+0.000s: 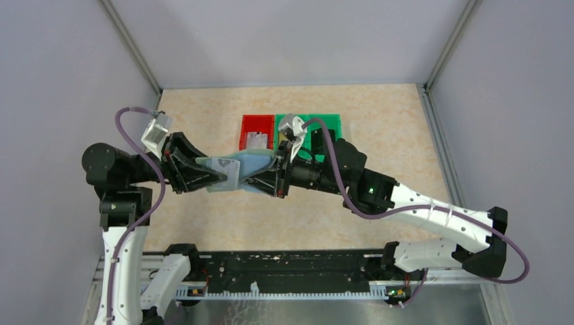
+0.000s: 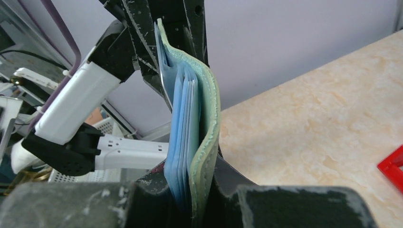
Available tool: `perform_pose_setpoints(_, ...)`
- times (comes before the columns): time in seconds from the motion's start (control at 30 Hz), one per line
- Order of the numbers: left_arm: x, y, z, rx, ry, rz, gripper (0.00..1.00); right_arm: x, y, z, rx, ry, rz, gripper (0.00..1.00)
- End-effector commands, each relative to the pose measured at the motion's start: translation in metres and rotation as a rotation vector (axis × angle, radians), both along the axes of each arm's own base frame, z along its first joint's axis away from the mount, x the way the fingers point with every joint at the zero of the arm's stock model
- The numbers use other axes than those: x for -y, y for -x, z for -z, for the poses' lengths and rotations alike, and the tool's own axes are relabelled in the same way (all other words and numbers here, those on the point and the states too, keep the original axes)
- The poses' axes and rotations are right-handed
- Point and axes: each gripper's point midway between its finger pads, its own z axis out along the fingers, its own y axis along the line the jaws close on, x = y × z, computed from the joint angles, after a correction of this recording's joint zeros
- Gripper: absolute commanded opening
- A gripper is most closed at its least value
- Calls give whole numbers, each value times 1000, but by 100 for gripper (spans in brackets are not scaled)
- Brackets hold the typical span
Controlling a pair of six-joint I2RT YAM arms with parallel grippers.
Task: Take the credit cards out of the card holder
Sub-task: Remove the credit card from the card holder.
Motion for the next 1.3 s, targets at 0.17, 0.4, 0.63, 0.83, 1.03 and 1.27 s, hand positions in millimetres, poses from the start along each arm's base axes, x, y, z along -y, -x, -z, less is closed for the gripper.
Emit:
perform_pose_setpoints(0.17,1,14,-21,-3,31,26,32,13,5,-36,-11,-155,-74,0)
perform_pose_setpoints(0.4,1,7,-18,-38,49,-1,32,11,2,-38,-41,-184,-113,0)
perform_pose_setpoints(0.63,1,-14,-24,-118,103,-71,19,10,10,-38,-38,-206,-190,0)
perform_pose_setpoints(0.83,1,-19,-19,-160,106,-73,11,14,10,-35,-73,-246,-237,0)
perform_pose_setpoints(1.03,2,-13,-20,-177,105,-51,0,16,0,-30,-127,-280,-263,10)
perform_pose_setpoints(1.27,1,-21,-9,-220,107,-74,0,16,-12,-21,-145,-248,-260,58)
